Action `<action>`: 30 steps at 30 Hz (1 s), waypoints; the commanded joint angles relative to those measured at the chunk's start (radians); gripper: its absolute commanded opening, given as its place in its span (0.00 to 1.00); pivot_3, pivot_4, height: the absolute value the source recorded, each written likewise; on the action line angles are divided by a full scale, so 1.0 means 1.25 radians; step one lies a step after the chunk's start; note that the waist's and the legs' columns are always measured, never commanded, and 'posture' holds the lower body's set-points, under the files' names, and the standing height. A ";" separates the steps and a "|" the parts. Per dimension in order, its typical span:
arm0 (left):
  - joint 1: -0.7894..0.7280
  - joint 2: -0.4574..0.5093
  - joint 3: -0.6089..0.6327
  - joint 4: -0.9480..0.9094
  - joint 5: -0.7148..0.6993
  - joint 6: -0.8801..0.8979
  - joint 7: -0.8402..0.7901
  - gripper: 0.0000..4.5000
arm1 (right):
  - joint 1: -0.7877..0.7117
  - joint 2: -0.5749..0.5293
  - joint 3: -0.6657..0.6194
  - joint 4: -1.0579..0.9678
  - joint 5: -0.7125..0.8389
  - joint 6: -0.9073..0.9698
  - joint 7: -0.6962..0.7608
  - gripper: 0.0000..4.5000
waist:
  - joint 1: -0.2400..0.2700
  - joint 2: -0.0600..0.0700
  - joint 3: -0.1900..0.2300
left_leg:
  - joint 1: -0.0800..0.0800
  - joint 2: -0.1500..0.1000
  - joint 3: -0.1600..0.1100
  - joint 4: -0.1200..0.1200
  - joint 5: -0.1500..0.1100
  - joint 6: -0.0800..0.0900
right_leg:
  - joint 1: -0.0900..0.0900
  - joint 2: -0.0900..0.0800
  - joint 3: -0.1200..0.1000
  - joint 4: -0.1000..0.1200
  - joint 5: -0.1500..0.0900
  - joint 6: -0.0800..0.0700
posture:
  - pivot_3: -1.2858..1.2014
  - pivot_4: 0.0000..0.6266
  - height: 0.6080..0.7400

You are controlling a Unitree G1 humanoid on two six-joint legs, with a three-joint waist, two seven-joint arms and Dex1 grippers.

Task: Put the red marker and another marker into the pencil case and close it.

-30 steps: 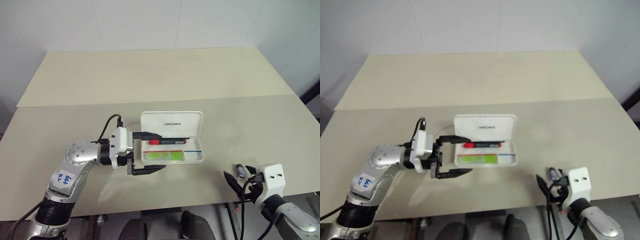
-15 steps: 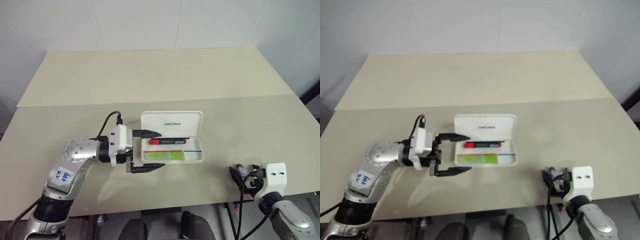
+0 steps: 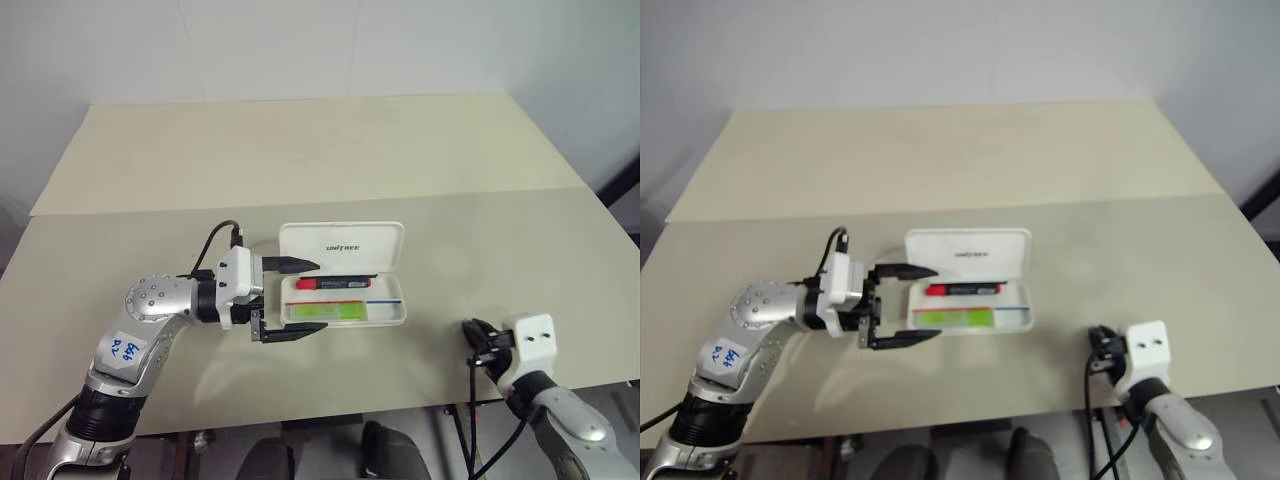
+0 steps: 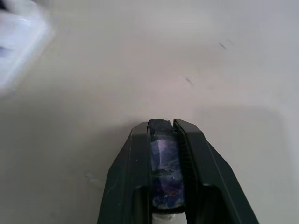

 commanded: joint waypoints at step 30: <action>0.118 0.060 0.082 -0.069 0.017 -0.047 0.067 1.00 | -0.572 -0.154 0.251 0.545 0.024 -0.340 0.717 0.09 | 0.003 0.000 0.001 | 0.005 0.002 0.004 0.000 -0.001 0.000 | 0.000 0.001 -0.002 -0.001 0.000 0.000 | 0.52 0.24 1.00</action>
